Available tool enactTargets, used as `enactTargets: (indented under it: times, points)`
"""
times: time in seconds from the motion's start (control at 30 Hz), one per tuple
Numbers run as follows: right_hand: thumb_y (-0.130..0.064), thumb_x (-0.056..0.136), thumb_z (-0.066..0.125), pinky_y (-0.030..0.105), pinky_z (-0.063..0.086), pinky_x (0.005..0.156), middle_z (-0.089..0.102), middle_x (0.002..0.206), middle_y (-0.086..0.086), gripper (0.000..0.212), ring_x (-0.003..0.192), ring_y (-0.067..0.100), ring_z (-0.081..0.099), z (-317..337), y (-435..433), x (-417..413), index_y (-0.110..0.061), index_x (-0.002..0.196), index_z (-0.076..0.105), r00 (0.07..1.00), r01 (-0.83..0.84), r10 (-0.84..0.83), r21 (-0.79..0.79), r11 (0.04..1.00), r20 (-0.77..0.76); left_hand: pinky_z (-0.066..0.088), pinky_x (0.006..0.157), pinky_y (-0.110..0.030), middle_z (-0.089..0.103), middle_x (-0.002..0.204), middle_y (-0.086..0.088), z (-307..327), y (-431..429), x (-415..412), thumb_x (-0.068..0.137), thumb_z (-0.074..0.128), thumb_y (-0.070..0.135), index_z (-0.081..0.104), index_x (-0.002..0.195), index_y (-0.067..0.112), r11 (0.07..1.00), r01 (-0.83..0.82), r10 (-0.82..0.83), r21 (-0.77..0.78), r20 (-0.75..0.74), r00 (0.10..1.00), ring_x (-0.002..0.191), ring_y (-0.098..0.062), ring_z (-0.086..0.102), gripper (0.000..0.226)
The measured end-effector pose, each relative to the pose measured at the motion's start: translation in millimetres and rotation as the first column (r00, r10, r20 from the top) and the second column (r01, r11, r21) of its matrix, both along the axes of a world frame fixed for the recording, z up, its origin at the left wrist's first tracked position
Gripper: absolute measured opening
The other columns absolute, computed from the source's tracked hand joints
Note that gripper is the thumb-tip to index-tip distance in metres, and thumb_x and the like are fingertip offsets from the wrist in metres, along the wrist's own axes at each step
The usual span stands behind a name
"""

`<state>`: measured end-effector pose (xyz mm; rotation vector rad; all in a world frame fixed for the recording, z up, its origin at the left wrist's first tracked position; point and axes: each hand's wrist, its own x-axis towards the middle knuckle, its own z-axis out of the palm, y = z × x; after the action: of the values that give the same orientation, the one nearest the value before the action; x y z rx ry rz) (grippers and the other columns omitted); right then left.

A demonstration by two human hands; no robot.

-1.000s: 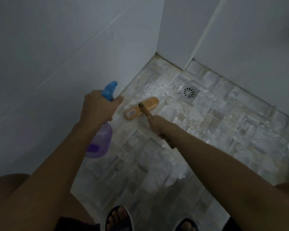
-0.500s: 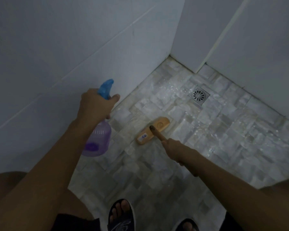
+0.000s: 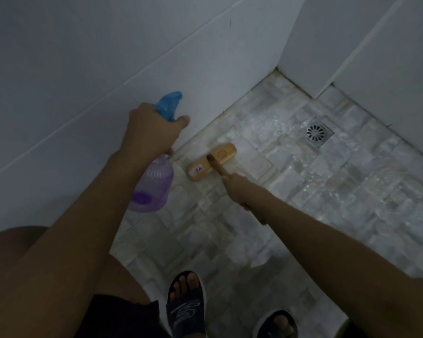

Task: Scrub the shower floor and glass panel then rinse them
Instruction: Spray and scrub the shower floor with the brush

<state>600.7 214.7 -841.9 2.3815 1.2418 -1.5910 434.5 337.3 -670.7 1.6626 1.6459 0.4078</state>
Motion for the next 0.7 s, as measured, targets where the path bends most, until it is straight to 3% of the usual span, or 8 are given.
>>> enactTargets:
  times: [0.1,0.27,0.37,0.43,0.53,0.6,0.7]
  points:
    - [-0.051,0.108,0.025,0.038,0.050,0.086,0.062,0.125,0.015,0.057,0.105,0.032,0.062,0.7,-61.3,12.6,-0.007,0.134,0.050,1.000,-0.003,0.003,-0.019,1.000,0.025,0.045,0.038,-0.018,0.075,0.083,-0.009,-2.8,-1.9,1.5,0.081,0.077,0.049,0.069,0.098,0.002,0.999,0.011,-0.012,-0.035,-0.006,1.000,0.038,-0.010,0.061,0.050]
    - [-0.036,0.112,0.022,0.042,0.050,0.094,0.055,0.134,0.021,0.050,0.116,0.037,0.058,17.2,-66.4,1.5,-0.003,0.140,0.047,0.999,0.050,-0.050,-0.046,0.998,-0.011,0.055,0.050,-0.025,0.075,0.078,-0.009,-7.2,-6.2,-4.8,0.082,0.075,0.050,0.069,0.092,0.006,0.998,0.039,-0.042,-0.047,-0.065,0.997,0.042,-0.012,0.064,0.045]
    - [-0.035,0.112,0.022,0.034,0.046,0.085,0.054,0.140,0.019,0.050,0.119,0.037,0.058,28.1,-14.1,-18.7,-0.004,0.143,0.047,0.992,0.104,-0.103,0.005,0.995,-0.077,0.062,0.057,-0.032,0.074,0.077,-0.008,-8.2,-8.6,-6.5,0.083,0.074,0.048,0.069,0.090,0.006,0.997,0.059,-0.063,-0.044,-0.102,0.993,0.046,-0.016,0.068,0.043]
    - [-0.031,0.112,0.022,0.033,0.044,0.082,0.056,0.137,0.021,0.048,0.111,0.034,0.060,23.0,26.0,-31.4,-0.001,0.141,0.047,0.984,0.145,-0.142,0.025,0.989,-0.112,0.064,0.066,-0.040,0.075,0.080,-0.010,-9.8,-9.0,-6.7,0.083,0.074,0.047,0.070,0.092,0.005,0.997,0.065,-0.069,-0.038,-0.113,0.991,0.056,-0.022,0.071,0.044]
    - [-0.030,0.112,0.024,0.040,0.053,0.075,0.063,0.114,0.021,0.045,0.093,0.034,0.065,15.4,61.5,-38.9,-0.003,0.139,0.048,0.973,0.191,-0.193,-0.032,0.981,-0.123,0.063,0.072,-0.043,0.074,0.085,-0.010,-9.8,-8.6,-4.4,0.081,0.075,0.048,0.069,0.096,0.004,0.997,0.068,-0.071,-0.030,-0.103,0.992,0.069,-0.026,0.072,0.046]
    - [-0.038,0.110,0.026,0.041,0.055,0.075,0.064,0.118,0.021,0.049,0.096,0.037,0.065,5.3,52.8,-34.3,-0.005,0.137,0.050,0.983,0.152,-0.152,-0.007,0.988,-0.100,0.063,0.069,-0.041,0.074,0.084,-0.010,-7.9,-8.0,-1.0,0.080,0.076,0.047,0.069,0.096,0.005,0.997,0.064,-0.067,-0.038,-0.073,0.995,0.065,-0.025,0.071,0.045]
    - [-0.051,0.108,0.022,0.038,0.052,0.066,0.058,0.131,0.019,0.060,0.107,0.038,0.063,5.2,-3.6,-21.5,-0.007,0.142,0.046,0.987,0.151,-0.151,0.009,0.988,-0.053,0.057,0.048,-0.027,0.074,0.081,-0.011,-4.1,-4.8,5.3,0.082,0.076,0.043,0.069,0.094,0.004,0.995,0.080,-0.083,-0.067,-0.033,0.996,0.046,-0.015,0.066,0.042]
